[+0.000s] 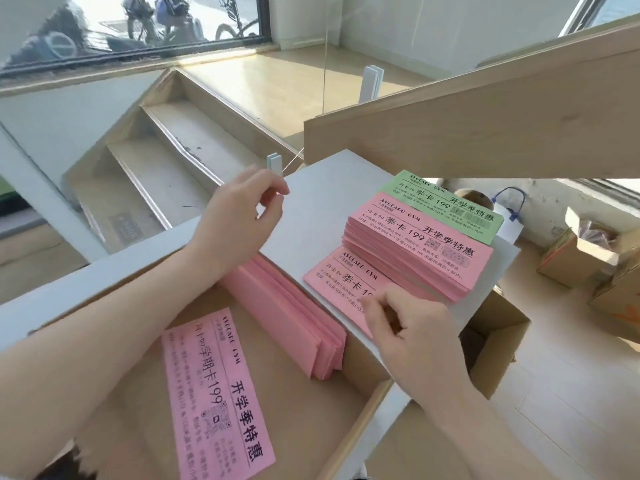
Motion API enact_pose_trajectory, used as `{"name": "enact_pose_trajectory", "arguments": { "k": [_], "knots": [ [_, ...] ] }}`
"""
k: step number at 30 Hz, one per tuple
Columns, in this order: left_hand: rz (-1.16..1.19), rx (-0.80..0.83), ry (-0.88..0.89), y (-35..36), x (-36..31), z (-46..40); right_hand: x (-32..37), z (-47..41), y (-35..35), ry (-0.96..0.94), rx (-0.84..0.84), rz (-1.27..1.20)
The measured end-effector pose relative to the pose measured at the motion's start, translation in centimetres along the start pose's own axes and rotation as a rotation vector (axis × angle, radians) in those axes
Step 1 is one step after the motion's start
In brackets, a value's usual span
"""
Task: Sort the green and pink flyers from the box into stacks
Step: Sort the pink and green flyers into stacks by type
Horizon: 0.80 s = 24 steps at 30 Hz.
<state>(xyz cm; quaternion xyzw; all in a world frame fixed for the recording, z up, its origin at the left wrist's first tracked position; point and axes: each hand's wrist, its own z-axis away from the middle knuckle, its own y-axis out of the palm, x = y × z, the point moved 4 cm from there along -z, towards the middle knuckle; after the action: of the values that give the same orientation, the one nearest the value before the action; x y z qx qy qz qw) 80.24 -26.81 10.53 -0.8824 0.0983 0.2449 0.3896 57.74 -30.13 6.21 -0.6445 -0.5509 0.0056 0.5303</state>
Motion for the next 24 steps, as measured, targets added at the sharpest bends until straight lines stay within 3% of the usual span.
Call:
{"name": "enact_pose_trajectory", "arguments": {
  "k": [1, 3, 6, 8, 11, 14, 18, 24],
  "knots": [
    [-0.024, -0.018, -0.008, -2.0, 0.5, 1.5, 2.7, 0.4, 0.6, -0.071, 0.009, -0.068],
    [-0.076, 0.103, -0.161, -4.8, 2.5, 5.3, 6.5, 1.8, 3.3, -0.061, 0.240, -0.140],
    [-0.249, 0.627, -0.456, -5.8, 6.2, 11.3, 7.9, 4.5, 8.5, 0.149, 0.849, 0.091],
    [-0.324, 0.890, -0.517, -5.5, 7.8, 13.5, 7.9, 5.5, 10.9, 0.284, 1.097, 0.164],
    [-0.390, 1.077, -0.467, -3.8, 8.8, 13.8, 9.0, 5.2, 12.8, 0.376, 1.113, 0.246],
    [-0.541, 1.179, -0.419, -1.6, 9.4, 14.0, 10.3, 5.3, 13.9, 0.344, 1.208, 0.395],
    [-0.689, 1.145, -0.419, -0.1, 10.4, 14.3, 9.8, 5.9, 15.3, 0.450, 1.161, 0.454],
    [-0.637, 1.214, -0.590, 0.0, 11.1, 14.1, 8.9, 5.4, 14.1, 0.535, 1.049, 0.362]
  ]
}}
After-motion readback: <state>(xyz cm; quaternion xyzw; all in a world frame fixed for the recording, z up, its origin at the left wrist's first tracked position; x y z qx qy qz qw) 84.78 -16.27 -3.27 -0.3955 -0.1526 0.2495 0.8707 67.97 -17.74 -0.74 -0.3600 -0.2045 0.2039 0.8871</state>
